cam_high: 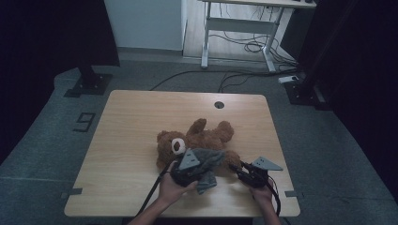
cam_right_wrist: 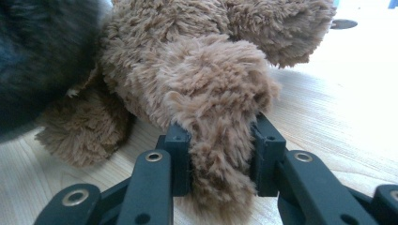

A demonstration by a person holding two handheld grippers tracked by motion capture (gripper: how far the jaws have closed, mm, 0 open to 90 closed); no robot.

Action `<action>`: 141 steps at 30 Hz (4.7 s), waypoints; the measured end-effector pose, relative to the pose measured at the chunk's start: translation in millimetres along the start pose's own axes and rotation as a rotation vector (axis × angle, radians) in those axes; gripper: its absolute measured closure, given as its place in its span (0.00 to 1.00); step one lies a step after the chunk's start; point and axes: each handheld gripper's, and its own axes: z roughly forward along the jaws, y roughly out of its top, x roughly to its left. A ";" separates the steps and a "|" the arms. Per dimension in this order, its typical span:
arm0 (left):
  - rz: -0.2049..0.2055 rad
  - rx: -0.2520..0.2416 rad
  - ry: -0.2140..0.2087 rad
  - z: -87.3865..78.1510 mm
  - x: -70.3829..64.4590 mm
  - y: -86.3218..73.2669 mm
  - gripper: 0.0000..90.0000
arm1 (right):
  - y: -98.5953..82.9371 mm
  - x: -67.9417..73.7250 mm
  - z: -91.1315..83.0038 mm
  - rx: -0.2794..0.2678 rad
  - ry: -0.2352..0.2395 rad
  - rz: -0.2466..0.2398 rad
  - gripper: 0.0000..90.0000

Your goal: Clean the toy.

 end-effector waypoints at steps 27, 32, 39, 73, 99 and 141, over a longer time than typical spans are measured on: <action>-0.030 0.099 0.077 7.5 20.7 -45.4 0.85 | 0.7 -2.0 -1.2 0.012 0.018 -0.005 0.73; -0.064 0.119 0.123 -16.0 36.9 -63.2 0.85 | 0.6 -2.3 -1.3 0.014 0.020 -0.006 0.73; -0.118 0.113 0.165 -50.3 57.0 -92.0 0.84 | 0.4 -2.3 -0.5 0.013 0.024 -0.010 0.72; -0.073 -0.062 0.278 -77.7 96.4 3.9 0.84 | -0.2 -2.8 -0.9 0.020 0.031 -0.017 0.72; -0.209 -0.052 0.186 -54.7 117.7 -44.2 0.86 | 5.2 -3.0 -12.0 -0.055 0.027 0.027 0.42; 0.027 0.042 0.142 5.5 33.6 15.1 0.84 | 7.0 32.7 41.4 0.117 0.074 -0.133 0.72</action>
